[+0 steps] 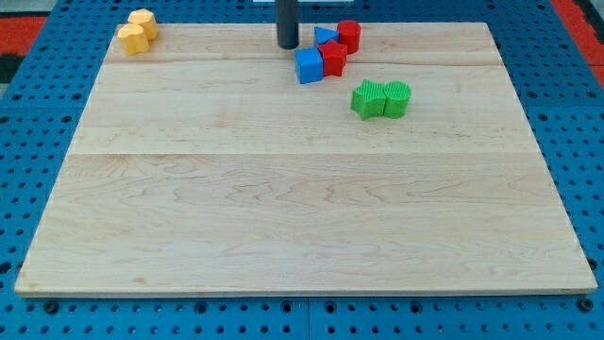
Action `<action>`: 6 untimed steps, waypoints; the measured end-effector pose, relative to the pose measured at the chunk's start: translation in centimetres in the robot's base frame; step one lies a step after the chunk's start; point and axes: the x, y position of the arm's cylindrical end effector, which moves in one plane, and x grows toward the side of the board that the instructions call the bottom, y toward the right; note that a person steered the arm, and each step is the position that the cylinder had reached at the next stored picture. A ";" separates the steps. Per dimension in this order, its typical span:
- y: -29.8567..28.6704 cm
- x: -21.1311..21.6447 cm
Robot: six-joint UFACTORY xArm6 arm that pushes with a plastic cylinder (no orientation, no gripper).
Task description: Push the blue triangle along with red star a bit down
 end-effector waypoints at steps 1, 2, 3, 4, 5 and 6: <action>1.7 -2.6; 3.1 -2.6; 3.8 -2.3; 3.8 -1.8; 3.5 -0.3; 3.3 0.9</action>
